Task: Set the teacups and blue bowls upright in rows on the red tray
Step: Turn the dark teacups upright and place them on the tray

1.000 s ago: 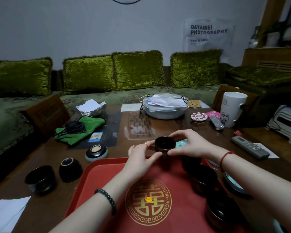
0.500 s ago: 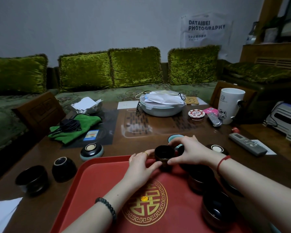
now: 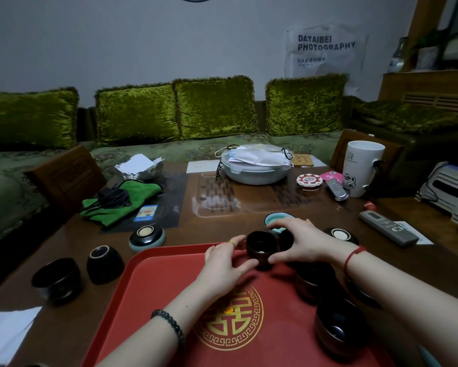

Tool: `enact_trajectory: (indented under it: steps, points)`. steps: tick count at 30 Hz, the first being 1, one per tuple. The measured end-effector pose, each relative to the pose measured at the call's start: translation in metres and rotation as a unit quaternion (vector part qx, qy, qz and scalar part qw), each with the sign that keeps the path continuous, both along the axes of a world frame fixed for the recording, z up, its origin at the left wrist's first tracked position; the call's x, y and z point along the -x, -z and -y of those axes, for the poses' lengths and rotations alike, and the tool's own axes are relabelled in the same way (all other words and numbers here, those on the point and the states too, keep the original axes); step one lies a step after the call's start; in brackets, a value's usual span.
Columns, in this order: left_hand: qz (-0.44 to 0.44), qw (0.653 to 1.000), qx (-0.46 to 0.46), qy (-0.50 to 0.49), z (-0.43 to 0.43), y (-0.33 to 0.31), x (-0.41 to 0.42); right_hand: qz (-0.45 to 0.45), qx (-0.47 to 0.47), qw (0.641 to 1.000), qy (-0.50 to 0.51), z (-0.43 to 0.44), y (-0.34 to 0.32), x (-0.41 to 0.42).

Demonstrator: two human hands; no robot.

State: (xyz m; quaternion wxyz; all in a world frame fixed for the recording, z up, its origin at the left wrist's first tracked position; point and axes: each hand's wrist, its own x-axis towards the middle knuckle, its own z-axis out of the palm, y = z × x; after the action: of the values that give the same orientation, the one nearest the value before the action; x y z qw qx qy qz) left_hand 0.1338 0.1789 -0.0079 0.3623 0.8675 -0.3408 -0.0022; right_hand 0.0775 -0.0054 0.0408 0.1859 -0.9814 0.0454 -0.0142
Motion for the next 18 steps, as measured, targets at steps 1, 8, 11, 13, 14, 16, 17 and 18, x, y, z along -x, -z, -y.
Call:
enact_trajectory:
  steps: [1,8,11,13,14,16,17,18]
  points:
    - [0.0,1.0,-0.008,-0.005,-0.002,-0.001,0.001,0.006,-0.004,1.0,-0.003,0.0,-0.002,0.002]
    - [0.022,0.999,-0.02,-0.034,-0.027,-0.016,0.004,0.073,-0.046,0.994,-0.061,-0.012,-0.02,0.011]
    - [0.031,0.998,-0.015,-0.052,-0.046,-0.024,0.004,0.087,-0.047,0.991,-0.086,-0.027,-0.026,0.009]
    - [0.041,0.997,-0.017,-0.066,-0.062,-0.028,0.004,0.087,-0.05,0.99,-0.099,-0.04,-0.029,0.007]
    - [0.045,0.996,-0.02,-0.074,-0.071,-0.03,0.004,0.086,-0.052,0.99,-0.104,-0.048,-0.031,0.006]
    - [0.049,0.995,-0.022,-0.09,-0.09,-0.033,0.003,0.09,-0.053,0.988,-0.117,-0.062,-0.032,0.003]
    - [0.051,0.994,-0.023,-0.098,-0.1,-0.034,0.003,0.094,-0.054,0.986,-0.125,-0.07,-0.032,0.001]
    - [0.053,0.993,-0.025,-0.107,-0.11,-0.036,0.003,0.097,-0.054,0.985,-0.131,-0.078,-0.032,0.0]
